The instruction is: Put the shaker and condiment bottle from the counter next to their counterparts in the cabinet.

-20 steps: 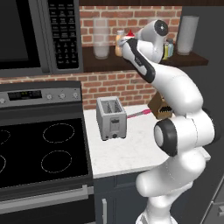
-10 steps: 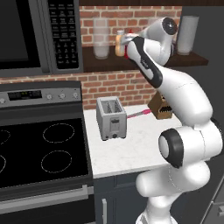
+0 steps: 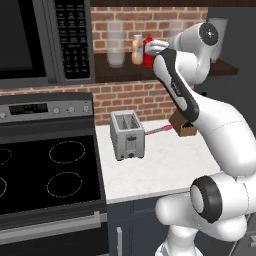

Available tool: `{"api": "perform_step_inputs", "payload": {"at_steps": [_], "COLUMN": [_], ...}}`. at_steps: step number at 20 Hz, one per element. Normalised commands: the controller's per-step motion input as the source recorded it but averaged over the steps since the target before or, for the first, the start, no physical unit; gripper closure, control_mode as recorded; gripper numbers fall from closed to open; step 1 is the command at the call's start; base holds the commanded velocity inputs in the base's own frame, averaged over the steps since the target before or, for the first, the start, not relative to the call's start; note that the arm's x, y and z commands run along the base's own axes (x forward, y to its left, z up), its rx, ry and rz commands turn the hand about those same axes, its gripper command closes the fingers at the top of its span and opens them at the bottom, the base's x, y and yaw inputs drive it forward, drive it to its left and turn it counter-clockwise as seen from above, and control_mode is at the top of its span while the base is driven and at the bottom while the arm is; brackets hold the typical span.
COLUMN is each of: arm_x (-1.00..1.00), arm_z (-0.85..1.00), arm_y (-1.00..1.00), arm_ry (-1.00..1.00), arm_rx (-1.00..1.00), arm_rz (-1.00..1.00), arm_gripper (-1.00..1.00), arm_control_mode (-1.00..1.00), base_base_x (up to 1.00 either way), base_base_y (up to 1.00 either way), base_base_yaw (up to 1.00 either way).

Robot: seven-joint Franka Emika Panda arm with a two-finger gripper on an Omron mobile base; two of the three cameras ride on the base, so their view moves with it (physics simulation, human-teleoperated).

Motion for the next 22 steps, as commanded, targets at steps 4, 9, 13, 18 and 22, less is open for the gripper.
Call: {"api": "perform_step_inputs", "payload": {"at_steps": [4, 9, 13, 18, 22], "arm_x": [-0.9, -0.92, -0.95, -0.97, -1.0], "arm_z": [0.29, 0.21, 0.0, 0.0, 0.0], "arm_y": [0.0, 0.0, 0.0, 0.0, 0.03], "arm_ry": [-0.11, -0.11, -0.03, -0.01, -0.06], "arm_rx": [0.06, 0.05, 0.02, 0.02, 0.0], "arm_rz": [-0.07, -0.04, -0.02, -0.01, -0.02], "arm_gripper": [-1.0, -1.0, -1.0, -1.0, -1.0], "arm_control_mode": [-1.0, -1.0, -1.0, -1.0, -1.0], "base_base_x": [0.0, 0.0, 0.0, 0.0, 0.0], "base_base_y": [0.0, 0.0, 0.0, 0.0, 0.0], "base_base_yaw": [0.0, 0.0, 0.0, 0.0, 0.0]}}
